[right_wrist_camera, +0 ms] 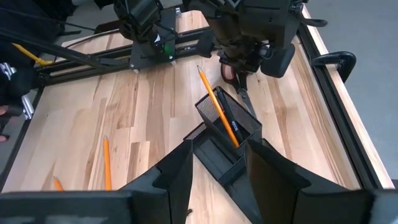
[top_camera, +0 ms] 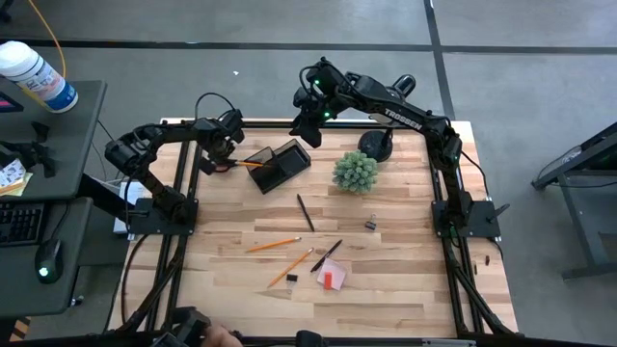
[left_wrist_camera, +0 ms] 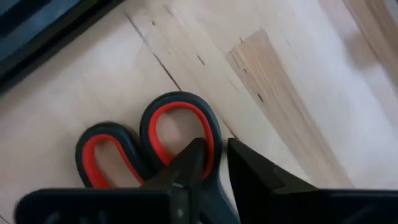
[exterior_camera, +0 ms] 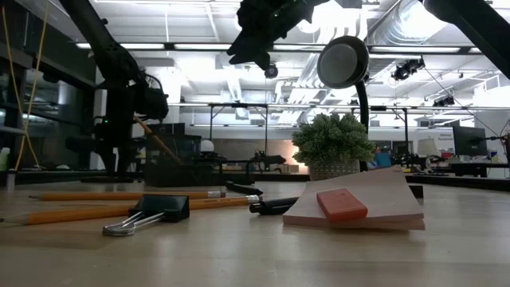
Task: Pick and place office supplies into organizer
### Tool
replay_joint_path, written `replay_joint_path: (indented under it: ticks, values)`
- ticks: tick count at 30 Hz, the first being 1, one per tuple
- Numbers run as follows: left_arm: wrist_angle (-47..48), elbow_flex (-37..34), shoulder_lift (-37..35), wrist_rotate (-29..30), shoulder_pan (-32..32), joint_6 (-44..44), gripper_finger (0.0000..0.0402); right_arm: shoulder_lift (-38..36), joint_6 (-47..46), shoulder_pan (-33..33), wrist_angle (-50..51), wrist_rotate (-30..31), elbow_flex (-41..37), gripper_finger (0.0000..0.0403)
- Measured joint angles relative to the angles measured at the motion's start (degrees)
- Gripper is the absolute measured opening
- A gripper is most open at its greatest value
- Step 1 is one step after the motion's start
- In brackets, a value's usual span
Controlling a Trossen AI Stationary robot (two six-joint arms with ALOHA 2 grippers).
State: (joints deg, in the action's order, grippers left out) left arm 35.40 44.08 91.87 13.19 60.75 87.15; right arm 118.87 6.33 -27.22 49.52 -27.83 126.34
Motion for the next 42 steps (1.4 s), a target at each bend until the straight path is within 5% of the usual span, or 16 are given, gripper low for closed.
replay_joint_path:
  ticks: [21,30,42]
  values:
    - [2.02,0.06,-5.71,1.17,0.0,-8.31,0.0006,0.0,0.13,0.0,1.18,0.0,0.0,0.0139]
    - [-3.22,0.13,-10.13,5.61,0.0,-11.48,0.0003,0.0,0.42,0.01,1.26,0.0,0.0,0.0139]
    - [-22.24,0.13,-14.37,12.47,0.0,-32.46,0.0,-0.01,1.53,-0.16,3.68,0.25,0.0,0.0139]
